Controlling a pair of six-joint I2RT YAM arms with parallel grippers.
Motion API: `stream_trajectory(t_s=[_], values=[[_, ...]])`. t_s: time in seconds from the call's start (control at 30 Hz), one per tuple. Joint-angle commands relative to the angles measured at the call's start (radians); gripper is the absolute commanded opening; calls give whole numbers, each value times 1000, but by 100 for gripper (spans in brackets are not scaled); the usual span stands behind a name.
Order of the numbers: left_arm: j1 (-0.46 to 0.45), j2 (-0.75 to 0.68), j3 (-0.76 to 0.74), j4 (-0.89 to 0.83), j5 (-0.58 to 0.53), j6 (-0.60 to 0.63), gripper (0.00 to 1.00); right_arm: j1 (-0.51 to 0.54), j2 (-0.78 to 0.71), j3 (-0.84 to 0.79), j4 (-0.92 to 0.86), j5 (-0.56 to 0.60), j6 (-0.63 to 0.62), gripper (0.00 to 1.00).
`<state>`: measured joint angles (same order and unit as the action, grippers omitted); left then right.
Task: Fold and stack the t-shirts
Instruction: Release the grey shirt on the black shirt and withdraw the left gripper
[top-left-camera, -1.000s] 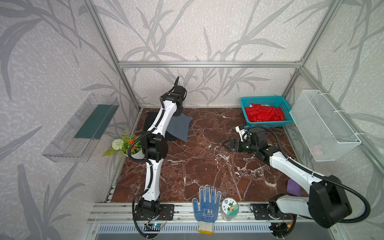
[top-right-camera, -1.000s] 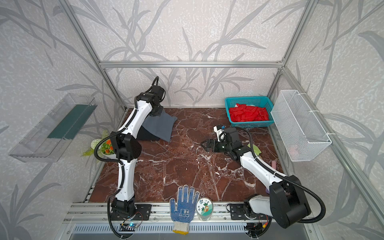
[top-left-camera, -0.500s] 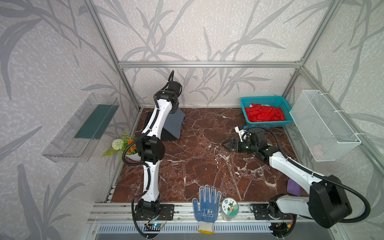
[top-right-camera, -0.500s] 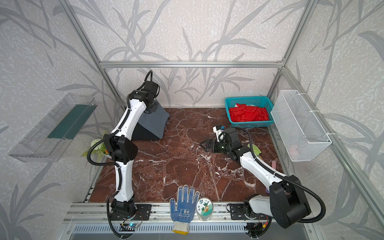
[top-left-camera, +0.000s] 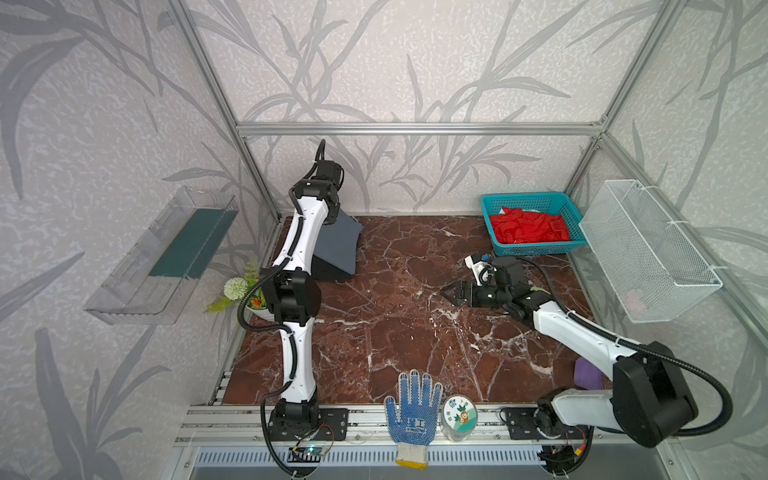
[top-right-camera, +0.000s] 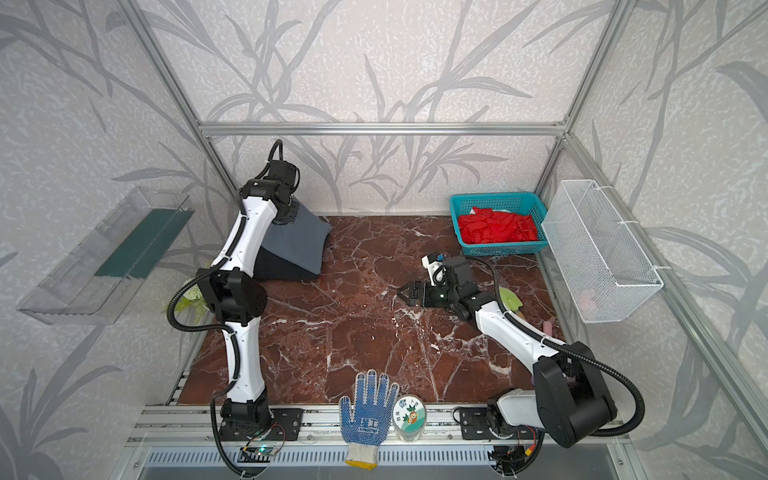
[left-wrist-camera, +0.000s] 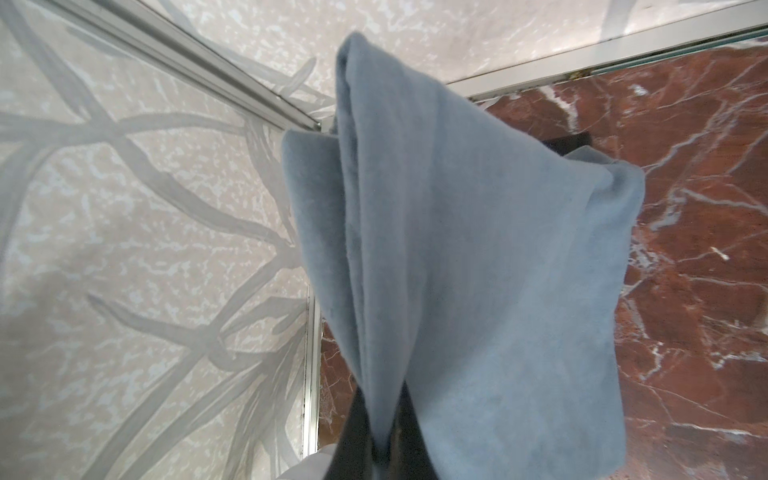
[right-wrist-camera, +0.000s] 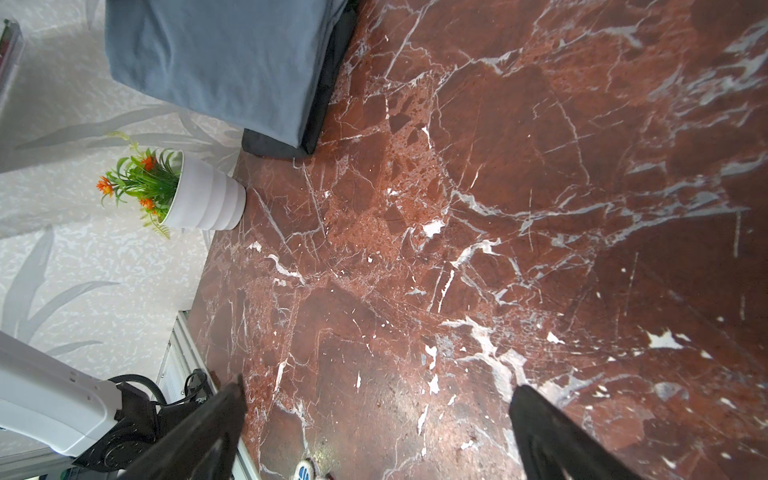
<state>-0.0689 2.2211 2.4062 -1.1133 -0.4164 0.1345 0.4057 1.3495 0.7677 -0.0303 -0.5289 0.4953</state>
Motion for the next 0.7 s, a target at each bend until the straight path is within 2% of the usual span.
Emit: stream_trajectory(t_s=[0.0, 0.37, 0.4, 0.43, 0.47, 0.5, 0.67], values=[[28, 49, 35, 2, 1, -13, 0, 5, 26, 41, -10, -20, -21, 100], [85, 195, 98, 43, -1, -33, 0, 5, 93, 45, -30, -33, -35, 100], [91, 207, 115, 43, -16, -45, 4, 5, 100, 45, -29, -34, -34, 100], [97, 214, 129, 42, -28, -53, 13, 5, 105, 47, -28, -37, -30, 100], [102, 217, 139, 42, -39, -61, 27, 6, 110, 47, -27, -41, -26, 100], [106, 215, 140, 43, -66, -75, 32, 7, 114, 49, -27, -42, -23, 100], [113, 150, 53, 94, -135, -131, 36, 16, 133, 48, -14, -48, -20, 100]])
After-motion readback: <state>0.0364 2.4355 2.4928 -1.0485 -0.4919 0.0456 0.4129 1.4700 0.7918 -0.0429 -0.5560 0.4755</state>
